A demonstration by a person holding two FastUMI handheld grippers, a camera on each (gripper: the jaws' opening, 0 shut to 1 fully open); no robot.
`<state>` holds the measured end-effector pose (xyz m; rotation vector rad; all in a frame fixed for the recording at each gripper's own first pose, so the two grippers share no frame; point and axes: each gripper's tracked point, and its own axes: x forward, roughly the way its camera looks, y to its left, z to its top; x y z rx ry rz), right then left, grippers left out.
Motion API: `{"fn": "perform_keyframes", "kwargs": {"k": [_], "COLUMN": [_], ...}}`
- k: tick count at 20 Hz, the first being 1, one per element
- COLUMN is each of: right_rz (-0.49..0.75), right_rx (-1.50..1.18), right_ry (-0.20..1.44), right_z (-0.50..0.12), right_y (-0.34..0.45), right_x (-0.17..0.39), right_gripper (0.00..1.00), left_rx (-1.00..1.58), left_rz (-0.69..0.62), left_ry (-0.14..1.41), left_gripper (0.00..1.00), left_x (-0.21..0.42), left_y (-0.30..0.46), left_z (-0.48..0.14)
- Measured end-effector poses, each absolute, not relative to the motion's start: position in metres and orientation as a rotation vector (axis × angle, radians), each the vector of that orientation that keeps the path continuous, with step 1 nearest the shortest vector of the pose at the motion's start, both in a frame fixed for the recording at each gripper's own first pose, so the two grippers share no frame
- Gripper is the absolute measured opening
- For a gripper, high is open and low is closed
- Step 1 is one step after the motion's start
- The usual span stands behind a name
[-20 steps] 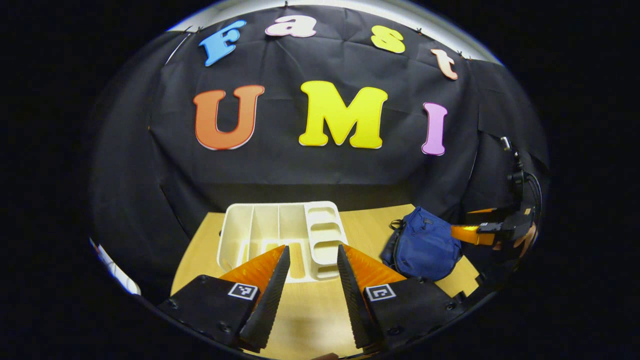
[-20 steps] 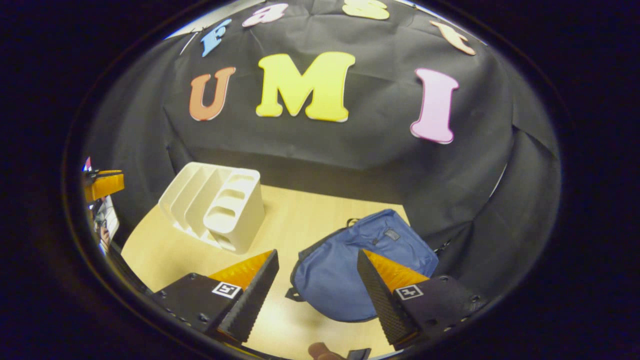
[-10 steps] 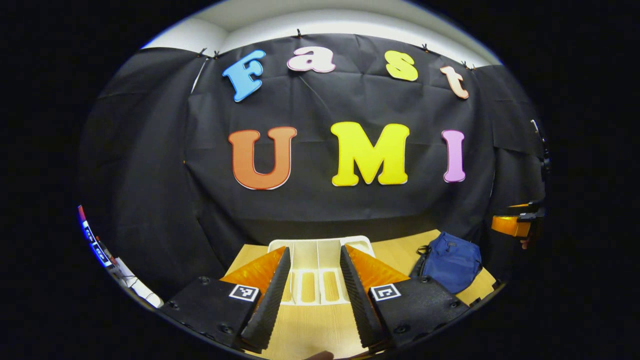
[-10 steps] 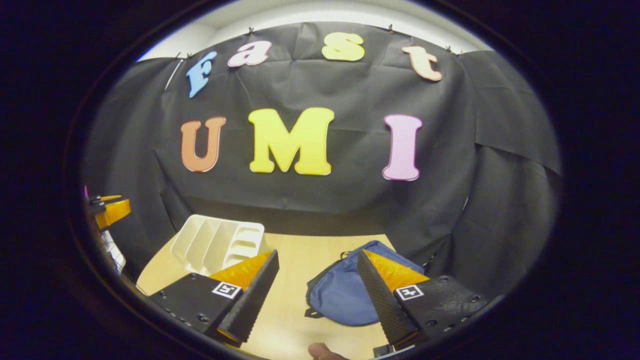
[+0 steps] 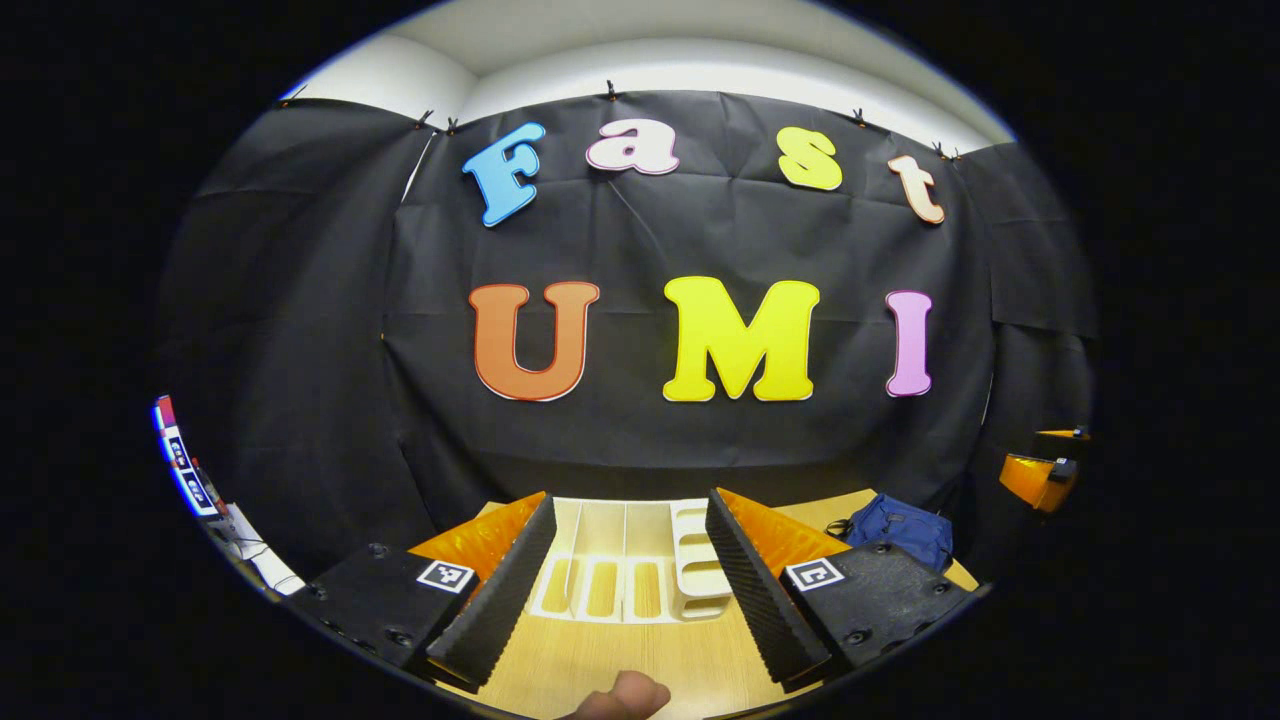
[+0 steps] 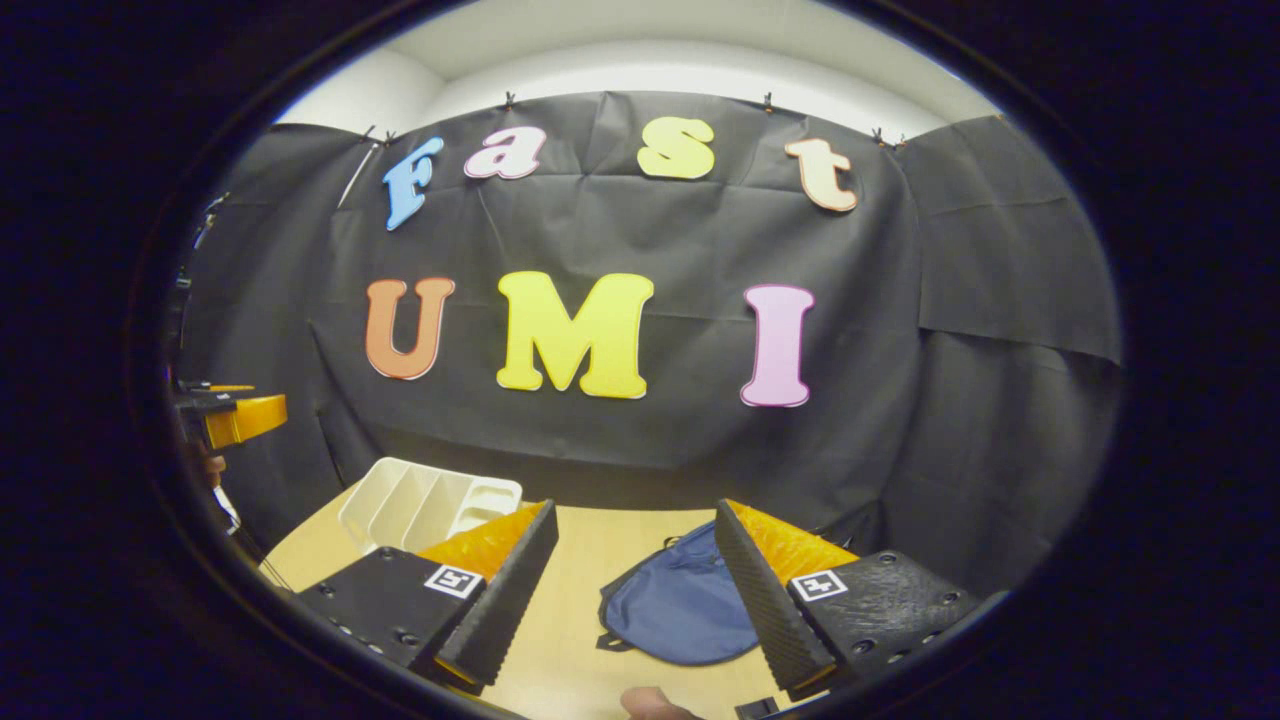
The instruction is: Open the schoolbag, grab two books from the bookshelf and put them into the schoolbag.
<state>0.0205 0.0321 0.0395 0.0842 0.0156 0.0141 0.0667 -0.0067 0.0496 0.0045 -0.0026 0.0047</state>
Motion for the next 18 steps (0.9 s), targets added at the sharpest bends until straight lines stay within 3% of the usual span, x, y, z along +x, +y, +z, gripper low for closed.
{"fn": "perform_keyframes", "kwargs": {"k": [3,4,6,13,14,15,16,17,18], "right_rz": [0.025,0.035,0.031,0.101,0.108,0.112,0.116,0.121,0.131], "right_rx": [0.113,0.118,0.117,0.089,0.079,0.073,0.07,0.069,0.061], "right_ry": [0.019,0.015,0.008,0.021,0.015,0.006,0.001,0.0,-0.001], "right_z": [0.034,0.035,0.035,0.036,0.039,0.042,0.045,0.046,0.046], "right_y": [0.03,0.031,0.026,0.054,0.056,0.059,0.062,0.067,0.072], "right_x": [0.016,0.016,0.022,0.031,0.031,0.034,0.035,0.035,0.036], "right_gripper": [0.99,0.92,0.99,0.96,0.99,0.93,0.99,0.99,0.92], "left_rx": [-0.008,0.003,0.022,0.029,0.024,0.02,0.021,0.021,0.027], "left_rz": [-0.003,-0.003,-0.005,-0.011,-0.012,-0.014,-0.014,-0.01,-0.01], "left_ry": [-0.01,-0.013,-0.024,-0.031,-0.033,-0.036,-0.036,-0.034,-0.03], "left_gripper": [0.97,0.97,0.97,0.97,0.97,0.97,0.97,0.97,0.97], "left_x": [0.061,0.058,0.053,0.053,0.052,0.053,0.053,0.053,0.052], "left_y": [-0.016,-0.018,-0.019,-0.025,-0.025,-0.025,-0.024,-0.022,-0.021], "left_z": [0.05,0.048,0.048,0.045,0.045,0.045,0.045,0.043,0.041]}}
